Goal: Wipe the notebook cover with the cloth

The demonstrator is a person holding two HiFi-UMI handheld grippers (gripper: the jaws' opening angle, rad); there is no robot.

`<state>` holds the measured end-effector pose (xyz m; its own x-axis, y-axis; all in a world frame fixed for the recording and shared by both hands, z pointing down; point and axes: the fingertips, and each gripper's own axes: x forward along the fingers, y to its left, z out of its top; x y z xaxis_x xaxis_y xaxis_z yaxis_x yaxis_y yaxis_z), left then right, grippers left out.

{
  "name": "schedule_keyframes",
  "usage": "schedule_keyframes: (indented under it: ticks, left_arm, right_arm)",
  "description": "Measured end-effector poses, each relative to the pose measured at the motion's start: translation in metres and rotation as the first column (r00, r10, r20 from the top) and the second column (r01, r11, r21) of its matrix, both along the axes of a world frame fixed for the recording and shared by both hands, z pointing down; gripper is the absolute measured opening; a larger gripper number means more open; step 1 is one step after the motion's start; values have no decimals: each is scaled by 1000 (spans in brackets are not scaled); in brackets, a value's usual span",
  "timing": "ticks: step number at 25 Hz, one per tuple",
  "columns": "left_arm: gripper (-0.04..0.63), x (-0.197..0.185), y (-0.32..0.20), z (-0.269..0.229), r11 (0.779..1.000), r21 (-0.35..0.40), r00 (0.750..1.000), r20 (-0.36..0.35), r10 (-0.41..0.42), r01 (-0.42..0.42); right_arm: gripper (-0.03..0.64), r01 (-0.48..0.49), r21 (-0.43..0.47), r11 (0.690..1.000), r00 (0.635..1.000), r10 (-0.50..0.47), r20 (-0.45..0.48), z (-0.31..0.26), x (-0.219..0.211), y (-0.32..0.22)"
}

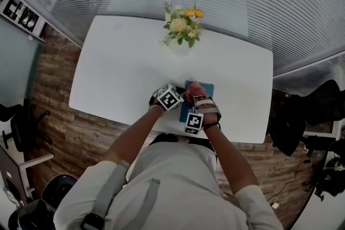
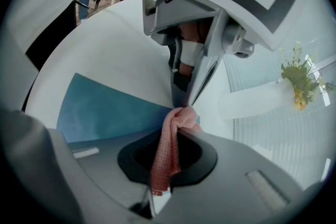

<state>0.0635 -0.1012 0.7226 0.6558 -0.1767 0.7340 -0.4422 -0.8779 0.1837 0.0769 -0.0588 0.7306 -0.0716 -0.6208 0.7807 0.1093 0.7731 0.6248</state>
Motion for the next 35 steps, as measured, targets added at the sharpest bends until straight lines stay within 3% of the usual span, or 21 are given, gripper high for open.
schedule_keyframes:
  ticks: [35]
  left_arm:
    - [2,0,1,3,1000,-17,1000,0,1,-1]
  right_arm:
    - [5,1,-48,999,1000,0,19,1,-5,28]
